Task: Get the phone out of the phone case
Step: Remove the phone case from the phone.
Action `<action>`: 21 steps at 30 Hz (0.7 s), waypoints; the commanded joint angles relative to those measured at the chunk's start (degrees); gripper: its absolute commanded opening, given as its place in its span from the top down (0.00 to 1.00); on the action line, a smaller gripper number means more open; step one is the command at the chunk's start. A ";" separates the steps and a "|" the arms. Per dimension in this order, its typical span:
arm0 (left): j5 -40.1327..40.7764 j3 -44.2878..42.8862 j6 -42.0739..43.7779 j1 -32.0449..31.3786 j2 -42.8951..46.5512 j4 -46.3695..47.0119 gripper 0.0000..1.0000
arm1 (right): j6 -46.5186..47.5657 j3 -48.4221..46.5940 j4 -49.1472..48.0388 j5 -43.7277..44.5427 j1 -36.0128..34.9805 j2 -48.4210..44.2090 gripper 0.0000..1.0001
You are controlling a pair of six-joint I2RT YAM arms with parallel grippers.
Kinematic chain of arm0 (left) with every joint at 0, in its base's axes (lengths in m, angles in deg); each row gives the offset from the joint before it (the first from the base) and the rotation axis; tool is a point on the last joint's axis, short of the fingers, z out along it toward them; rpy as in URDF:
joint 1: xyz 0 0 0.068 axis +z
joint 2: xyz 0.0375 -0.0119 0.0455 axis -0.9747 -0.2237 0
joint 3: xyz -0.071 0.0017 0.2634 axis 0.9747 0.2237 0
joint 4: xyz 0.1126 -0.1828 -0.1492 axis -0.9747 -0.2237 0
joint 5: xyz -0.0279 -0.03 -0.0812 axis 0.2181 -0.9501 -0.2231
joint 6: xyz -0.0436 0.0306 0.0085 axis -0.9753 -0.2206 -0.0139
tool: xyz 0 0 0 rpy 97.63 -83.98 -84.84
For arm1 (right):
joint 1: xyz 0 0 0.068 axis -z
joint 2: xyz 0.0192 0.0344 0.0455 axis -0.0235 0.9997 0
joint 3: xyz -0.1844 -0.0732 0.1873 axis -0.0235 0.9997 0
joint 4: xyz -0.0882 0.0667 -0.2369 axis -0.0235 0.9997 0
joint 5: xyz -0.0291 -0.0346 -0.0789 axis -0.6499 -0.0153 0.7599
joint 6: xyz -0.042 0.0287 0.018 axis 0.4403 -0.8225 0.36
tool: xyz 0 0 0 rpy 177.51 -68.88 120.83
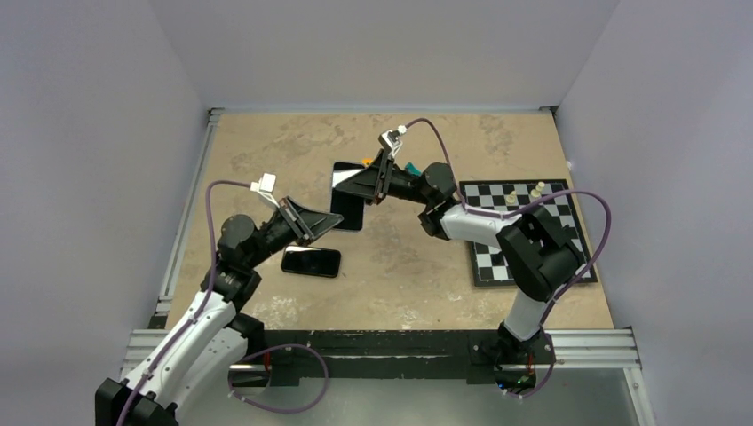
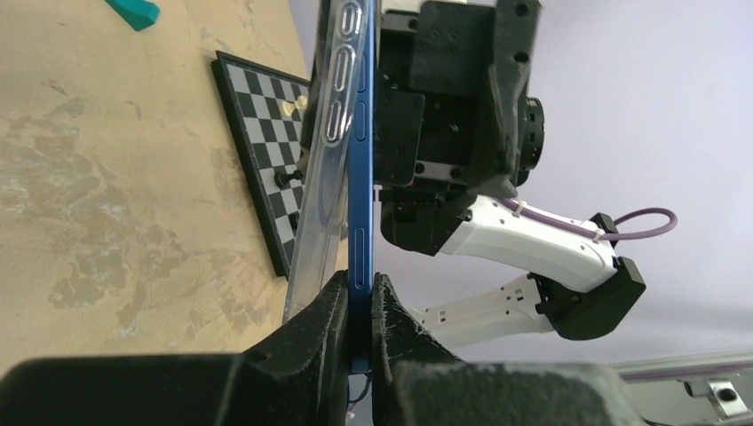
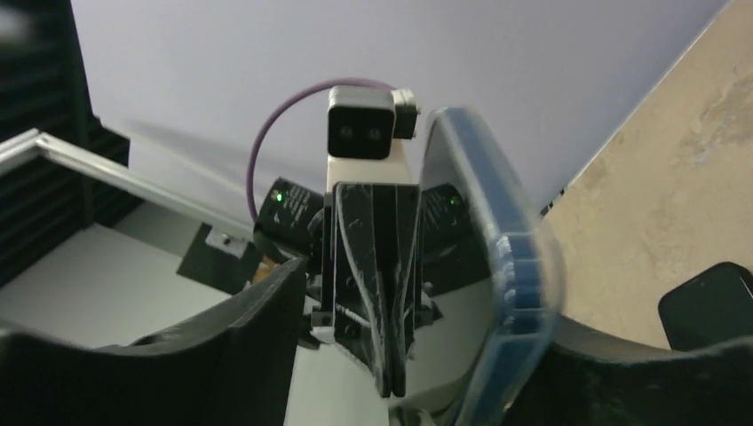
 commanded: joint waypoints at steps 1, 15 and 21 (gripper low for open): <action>6.47 -2.66 -0.78 0.29 3.36 -1.59 1.00 | 0.82 1.96 -10.66 -8.87 0.79 -3.56 0.29; 9.99 -5.47 -7.46 0.38 5.65 -6.23 1.00 | 3.32 6.75 -16.63 -9.95 -0.45 -4.77 0.24; 15.19 -4.42 -8.12 0.38 8.62 -7.40 1.00 | 16.25 7.21 4.57 -3.24 -2.98 -10.83 0.27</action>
